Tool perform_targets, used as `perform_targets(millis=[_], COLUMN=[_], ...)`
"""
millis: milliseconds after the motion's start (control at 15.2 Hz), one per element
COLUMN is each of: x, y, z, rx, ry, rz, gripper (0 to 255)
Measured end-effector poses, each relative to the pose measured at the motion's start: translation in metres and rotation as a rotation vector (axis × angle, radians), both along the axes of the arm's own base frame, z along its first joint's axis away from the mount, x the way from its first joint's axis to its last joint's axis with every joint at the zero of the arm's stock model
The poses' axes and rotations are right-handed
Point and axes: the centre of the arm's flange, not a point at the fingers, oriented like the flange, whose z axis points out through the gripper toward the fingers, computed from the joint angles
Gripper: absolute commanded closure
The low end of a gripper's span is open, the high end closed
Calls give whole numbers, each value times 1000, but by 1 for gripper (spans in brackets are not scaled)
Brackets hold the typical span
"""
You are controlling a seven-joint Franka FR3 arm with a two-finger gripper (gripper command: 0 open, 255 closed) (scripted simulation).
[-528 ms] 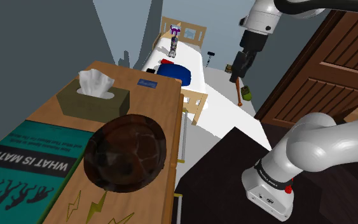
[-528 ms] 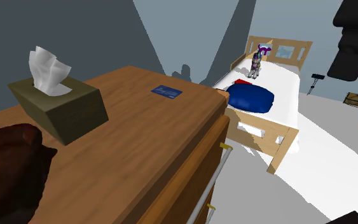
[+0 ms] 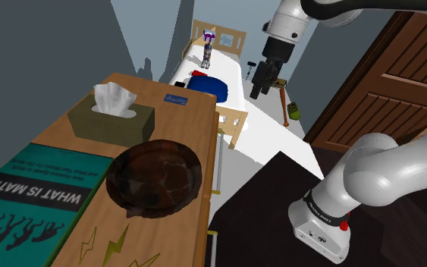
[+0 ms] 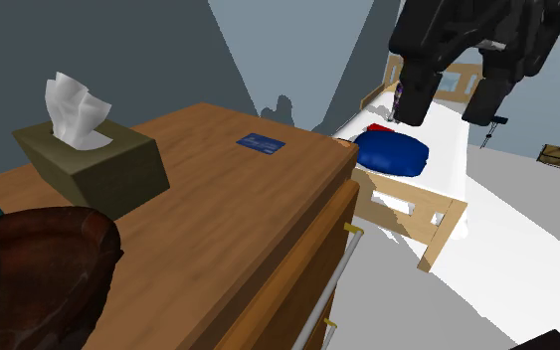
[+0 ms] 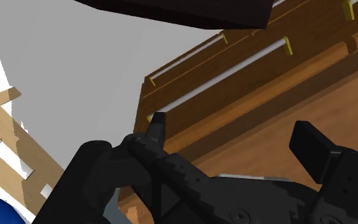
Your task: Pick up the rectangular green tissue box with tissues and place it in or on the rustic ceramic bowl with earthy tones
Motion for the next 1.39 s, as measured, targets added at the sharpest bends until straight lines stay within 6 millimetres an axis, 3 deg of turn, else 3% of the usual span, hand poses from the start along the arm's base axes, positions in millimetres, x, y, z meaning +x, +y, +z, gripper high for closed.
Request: perform_targets(millis=[594, 1386], x=[70, 149], y=[78, 188], z=[-22, -24], rx=[114, 266], ry=[-62, -147], rz=[75, 176], gripper=[0, 0])
